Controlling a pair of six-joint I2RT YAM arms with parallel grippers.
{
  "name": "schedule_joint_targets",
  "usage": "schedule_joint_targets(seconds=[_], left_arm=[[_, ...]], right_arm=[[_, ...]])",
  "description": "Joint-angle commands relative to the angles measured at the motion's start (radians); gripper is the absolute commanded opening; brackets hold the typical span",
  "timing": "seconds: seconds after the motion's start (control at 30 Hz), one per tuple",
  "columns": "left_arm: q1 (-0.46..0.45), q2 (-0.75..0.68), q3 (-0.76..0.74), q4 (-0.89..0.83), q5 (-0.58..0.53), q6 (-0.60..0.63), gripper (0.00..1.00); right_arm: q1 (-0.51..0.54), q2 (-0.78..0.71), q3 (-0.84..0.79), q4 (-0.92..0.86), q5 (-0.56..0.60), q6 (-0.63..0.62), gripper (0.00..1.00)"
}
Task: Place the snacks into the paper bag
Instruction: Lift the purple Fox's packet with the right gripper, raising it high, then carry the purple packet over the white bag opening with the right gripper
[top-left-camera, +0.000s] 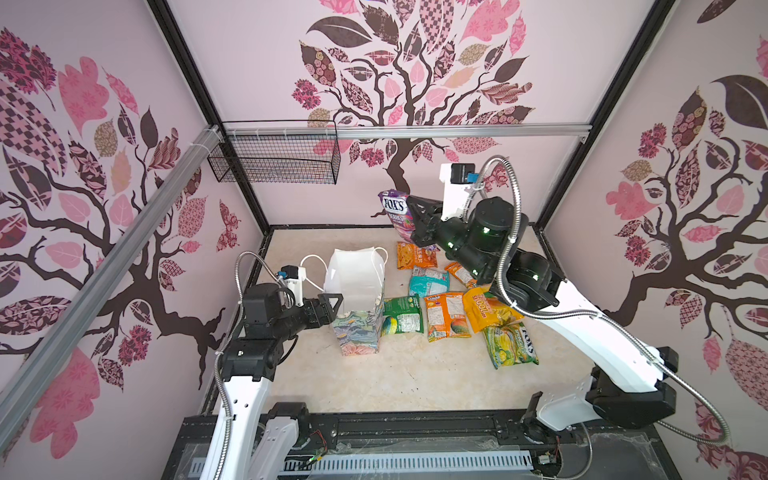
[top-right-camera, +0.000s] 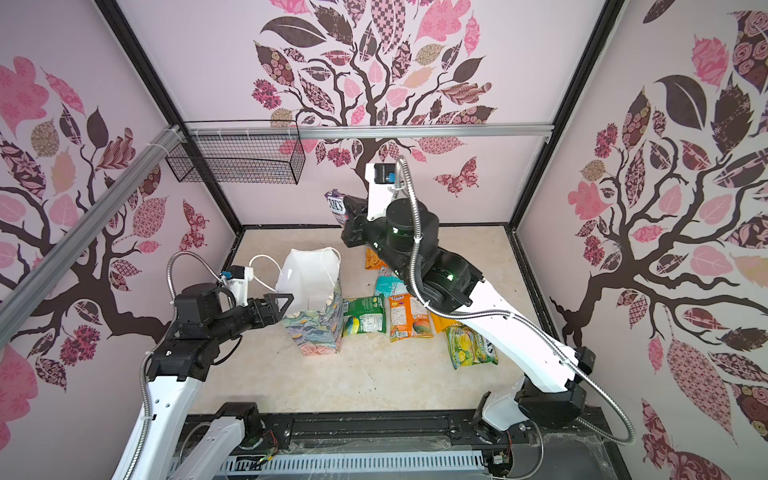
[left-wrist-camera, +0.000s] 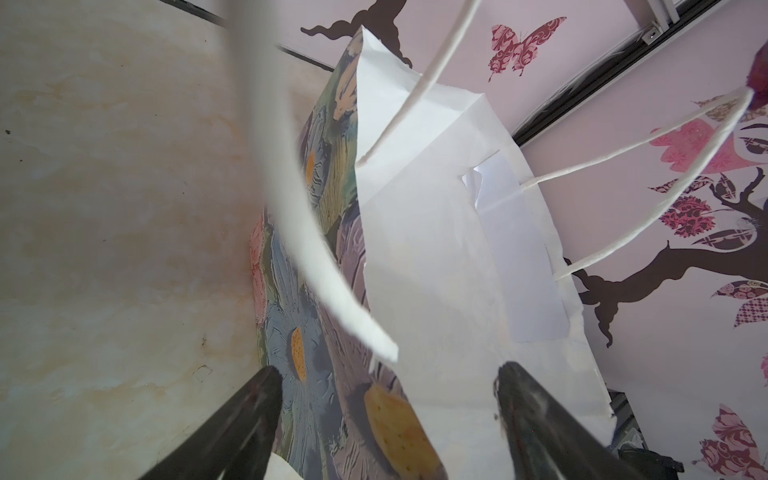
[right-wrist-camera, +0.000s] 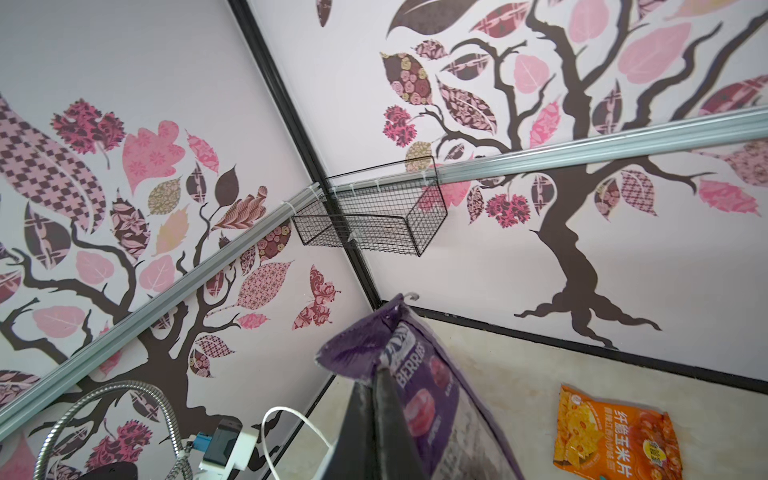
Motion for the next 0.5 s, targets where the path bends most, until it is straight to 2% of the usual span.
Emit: schedule_joint_targets(seconds=[0.0,0.47], left_arm=[[-0.004,-0.010,-0.028,0.035,0.021,0.009,0.84],[-0.006,-0.015,-0.030,0.043,0.034,0.008,0.84]], right_arm=[[0.065,0.059,0.101,0.075,0.150,-0.093,0.00],[0.176,0.201,0.244,0.139,0.275,-0.163,0.00]])
